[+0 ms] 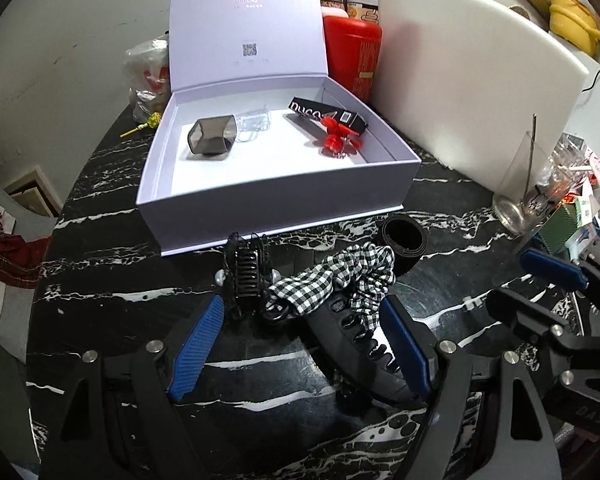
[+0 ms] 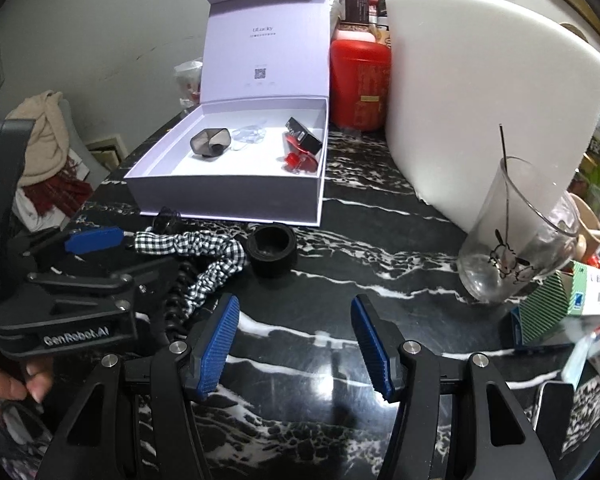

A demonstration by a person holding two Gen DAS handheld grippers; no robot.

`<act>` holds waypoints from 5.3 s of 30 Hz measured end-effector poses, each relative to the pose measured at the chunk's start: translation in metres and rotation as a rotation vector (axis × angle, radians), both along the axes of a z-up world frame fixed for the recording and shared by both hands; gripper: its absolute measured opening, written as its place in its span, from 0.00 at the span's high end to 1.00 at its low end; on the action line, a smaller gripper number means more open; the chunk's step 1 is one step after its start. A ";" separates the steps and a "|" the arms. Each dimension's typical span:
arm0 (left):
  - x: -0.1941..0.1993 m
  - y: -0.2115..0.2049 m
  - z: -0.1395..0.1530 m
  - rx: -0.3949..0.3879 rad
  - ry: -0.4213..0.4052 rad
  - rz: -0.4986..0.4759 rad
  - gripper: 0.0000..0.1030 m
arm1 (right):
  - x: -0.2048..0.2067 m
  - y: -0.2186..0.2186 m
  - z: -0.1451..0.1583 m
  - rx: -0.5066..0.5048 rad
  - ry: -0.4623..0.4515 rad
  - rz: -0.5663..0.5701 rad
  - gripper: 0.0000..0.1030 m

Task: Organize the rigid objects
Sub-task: 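Grasp the checked scrunchie with the right tool while the left tool grasps the black claw clip, then lift the scrunchie and claw clip with both tools off the table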

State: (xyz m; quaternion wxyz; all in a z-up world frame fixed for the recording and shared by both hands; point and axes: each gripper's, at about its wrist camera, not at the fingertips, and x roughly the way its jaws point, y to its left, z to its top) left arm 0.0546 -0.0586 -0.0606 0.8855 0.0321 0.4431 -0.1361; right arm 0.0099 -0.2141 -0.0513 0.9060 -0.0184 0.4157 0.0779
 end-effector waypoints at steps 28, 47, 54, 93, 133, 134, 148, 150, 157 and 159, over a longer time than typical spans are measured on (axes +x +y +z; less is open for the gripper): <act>0.001 0.041 -0.006 -0.031 0.035 0.019 0.47 | 0.058 0.030 -0.041 0.221 0.144 0.134 0.68; 0.004 0.024 -0.001 -0.120 0.033 -0.052 0.47 | 0.040 0.000 -0.010 0.293 0.012 0.029 0.91; 0.002 0.002 -0.005 -0.138 0.051 -0.106 0.47 | 0.025 -0.022 -0.010 0.249 0.038 -0.024 0.91; -0.023 0.025 -0.025 -0.035 0.083 -0.036 0.67 | 0.009 -0.004 -0.036 0.233 0.118 0.023 0.25; -0.053 0.026 -0.014 -0.050 0.054 -0.007 0.73 | -0.038 0.018 -0.040 0.070 0.063 0.044 0.79; -0.056 0.027 -0.013 -0.056 0.054 -0.008 0.74 | -0.040 0.017 -0.039 0.072 0.061 0.045 0.79; -0.066 0.039 -0.008 -0.074 0.081 -0.006 0.74 | -0.037 0.025 -0.039 0.074 0.081 0.076 0.79; -0.065 0.041 -0.006 -0.075 0.083 -0.002 0.74 | -0.036 0.026 -0.037 0.068 0.082 0.081 0.79; -0.059 0.043 0.005 -0.082 0.080 0.006 0.74 | -0.030 0.033 -0.023 0.057 0.066 0.108 0.79; -0.057 0.043 0.011 -0.083 0.068 0.005 0.74 | -0.027 0.035 -0.018 0.050 0.061 0.115 0.79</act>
